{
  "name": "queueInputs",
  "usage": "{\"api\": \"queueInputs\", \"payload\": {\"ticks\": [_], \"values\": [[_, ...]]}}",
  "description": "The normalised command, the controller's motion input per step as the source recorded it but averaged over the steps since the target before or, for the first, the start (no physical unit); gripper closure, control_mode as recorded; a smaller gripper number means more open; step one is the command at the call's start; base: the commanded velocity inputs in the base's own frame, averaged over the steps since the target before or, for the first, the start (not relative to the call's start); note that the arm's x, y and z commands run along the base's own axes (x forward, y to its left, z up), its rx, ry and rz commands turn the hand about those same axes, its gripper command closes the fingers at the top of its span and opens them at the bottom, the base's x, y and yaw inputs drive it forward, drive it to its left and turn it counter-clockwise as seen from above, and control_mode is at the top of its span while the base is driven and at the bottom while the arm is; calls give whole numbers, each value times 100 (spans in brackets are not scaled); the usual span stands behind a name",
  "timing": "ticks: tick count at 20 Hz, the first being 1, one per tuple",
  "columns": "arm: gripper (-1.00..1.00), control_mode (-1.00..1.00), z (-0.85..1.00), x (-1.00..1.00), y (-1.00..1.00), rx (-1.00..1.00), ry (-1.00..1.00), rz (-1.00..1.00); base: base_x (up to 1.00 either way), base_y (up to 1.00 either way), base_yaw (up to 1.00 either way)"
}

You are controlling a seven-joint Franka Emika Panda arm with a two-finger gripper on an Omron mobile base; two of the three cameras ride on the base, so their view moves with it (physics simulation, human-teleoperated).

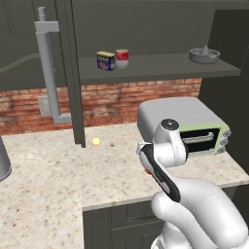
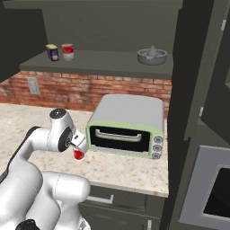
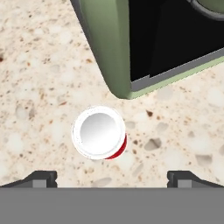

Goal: Pick the cans from the counter and place them in their designated side in the cabinet.

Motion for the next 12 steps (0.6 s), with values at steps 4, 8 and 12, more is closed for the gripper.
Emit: {"api": "queueInputs", "payload": {"ticks": [4,8,12], "values": [[-100,-100,-26,9,0,0,1,0,0,0,0],[-100,-100,-27,7,0,0,0,0,0,0,0],[-100,-100,-28,7,0,0,0,0,0,0,0]]}}
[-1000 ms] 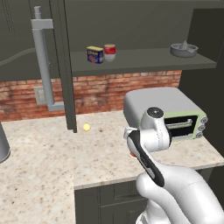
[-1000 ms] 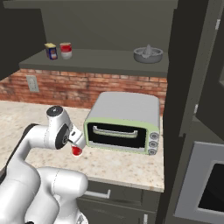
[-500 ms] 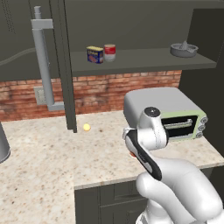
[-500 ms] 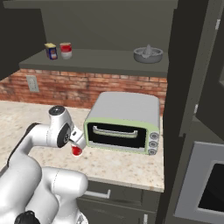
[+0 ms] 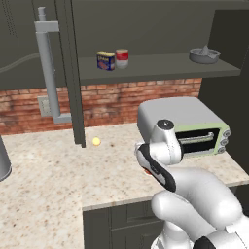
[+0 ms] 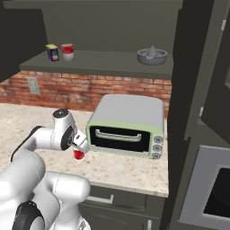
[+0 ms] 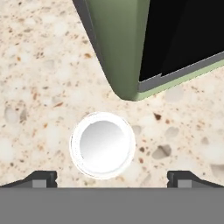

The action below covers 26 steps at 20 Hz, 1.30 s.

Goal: Pick the cans from the counter and place them in their designated side in the cabinet.

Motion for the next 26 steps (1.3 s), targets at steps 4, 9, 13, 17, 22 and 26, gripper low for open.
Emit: {"api": "queueInputs", "payload": {"ticks": [4,9,13,17,22,26], "values": [[-100,-100,-28,10,0,0,0,0,0,0,0],[-100,-100,-28,10,-2,0,0,0,0,0,0],[-100,-100,-27,9,-2,0,0,0,0,0,0],[-100,-100,-23,8,0,0,0,0,0,0,0],[100,-100,-20,2,0,0,0,0,0,0,0],[100,-100,-4,0,0,0,0,0,0,0,0]]}}
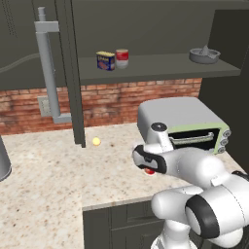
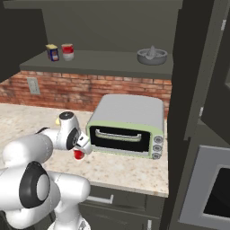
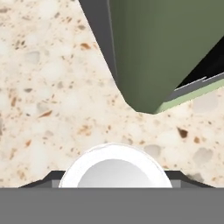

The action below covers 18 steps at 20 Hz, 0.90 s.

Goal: Pick the cans from the counter and place them in their designated side in the cabinet.

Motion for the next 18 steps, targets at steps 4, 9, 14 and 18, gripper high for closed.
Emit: {"api": "queueInputs", "payload": {"ticks": [4,9,14,18], "values": [[100,-100,1,-1,0,4,0,0,0,0,0],[100,-100,21,-10,0,7,-2,0,0,0,0],[100,-100,36,-15,0,6,-7,0,0,0,0],[100,-100,40,-18,0,5,-8,0,0,0,0]]}}
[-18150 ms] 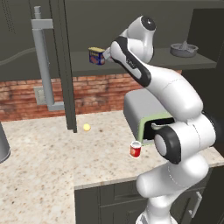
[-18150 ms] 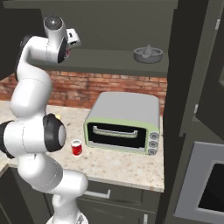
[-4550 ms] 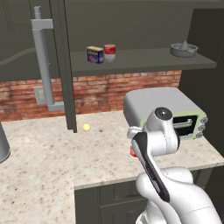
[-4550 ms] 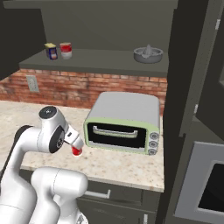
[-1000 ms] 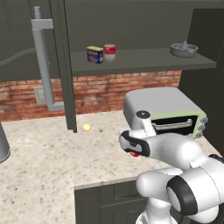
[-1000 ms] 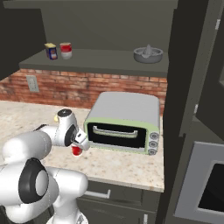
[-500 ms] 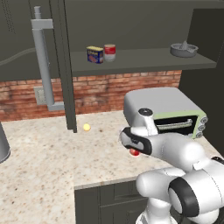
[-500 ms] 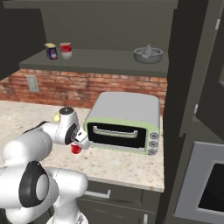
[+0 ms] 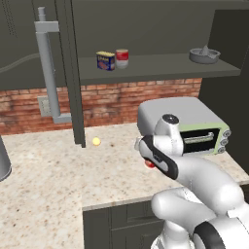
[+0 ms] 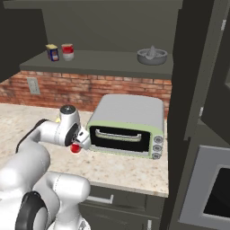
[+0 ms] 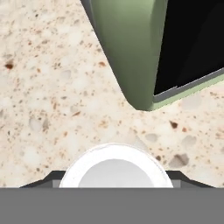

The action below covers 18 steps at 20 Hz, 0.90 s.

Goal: Pick the cans from the counter and place them in their designated side in the cabinet.

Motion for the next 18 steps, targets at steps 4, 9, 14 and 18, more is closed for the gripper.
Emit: {"api": "queueInputs", "payload": {"ticks": [4,9,14,18], "values": [[100,-100,35,-18,5,2,-5,1,0,0,0],[100,-100,33,-21,7,0,-7,2,0,0,0],[100,-100,30,-22,4,0,-13,2,0,0,0],[100,-100,18,-27,1,0,-17,2,0,0,0]]}}
